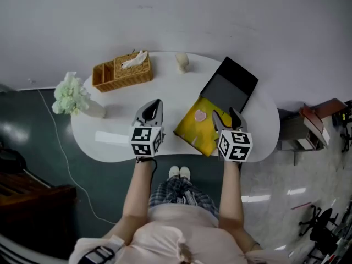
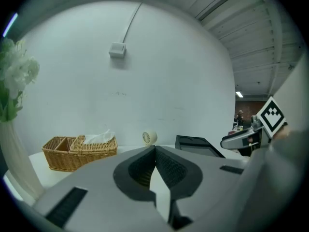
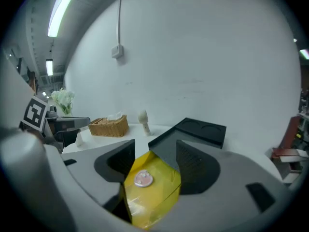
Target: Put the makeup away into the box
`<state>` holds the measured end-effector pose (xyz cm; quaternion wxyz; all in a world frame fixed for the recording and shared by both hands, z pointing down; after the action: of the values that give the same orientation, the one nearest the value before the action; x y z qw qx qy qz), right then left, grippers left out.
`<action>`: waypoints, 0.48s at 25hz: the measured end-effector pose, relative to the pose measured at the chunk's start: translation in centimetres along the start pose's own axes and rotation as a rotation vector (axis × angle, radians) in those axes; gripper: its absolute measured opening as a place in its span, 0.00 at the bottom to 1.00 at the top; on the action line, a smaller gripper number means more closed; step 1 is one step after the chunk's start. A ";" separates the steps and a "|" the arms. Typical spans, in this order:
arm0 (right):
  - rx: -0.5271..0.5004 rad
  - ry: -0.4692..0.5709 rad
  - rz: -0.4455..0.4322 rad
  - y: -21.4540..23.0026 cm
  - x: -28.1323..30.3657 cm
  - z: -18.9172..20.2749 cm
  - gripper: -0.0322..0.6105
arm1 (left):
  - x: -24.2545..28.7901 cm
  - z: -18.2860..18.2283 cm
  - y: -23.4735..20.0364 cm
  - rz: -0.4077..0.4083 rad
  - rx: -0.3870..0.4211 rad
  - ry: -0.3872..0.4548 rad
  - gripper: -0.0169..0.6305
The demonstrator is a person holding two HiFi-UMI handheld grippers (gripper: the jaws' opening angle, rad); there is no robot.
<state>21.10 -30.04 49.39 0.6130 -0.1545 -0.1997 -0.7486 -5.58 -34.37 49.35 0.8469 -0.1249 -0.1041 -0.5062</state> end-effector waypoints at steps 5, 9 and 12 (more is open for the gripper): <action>-0.027 0.178 0.031 1.4 -4.3 -3.7 0.31 | -2.8 -3.8 -0.1 -0.028 0.044 0.080 0.07; -0.048 0.266 0.065 2.3 -6.9 -5.6 0.19 | -4.7 -5.8 0.0 -0.044 0.065 0.128 0.07; -0.063 0.312 0.079 2.7 -8.4 -6.7 0.11 | -5.9 -6.6 0.1 -0.058 0.069 0.155 0.07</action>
<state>25.54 -26.54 39.84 0.6605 -0.0633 -0.0725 -0.7447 -7.92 -31.55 41.30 0.8411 -0.0529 -0.0593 -0.5350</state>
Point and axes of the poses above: the fingertips, and each gripper's own axes: x forward along the fingers, y to its right, z out of its underside, the point moved 6 cm from there along -x, backward along the fingers, and after that the axes turned 1 degree about x, right-handed, at the moved point
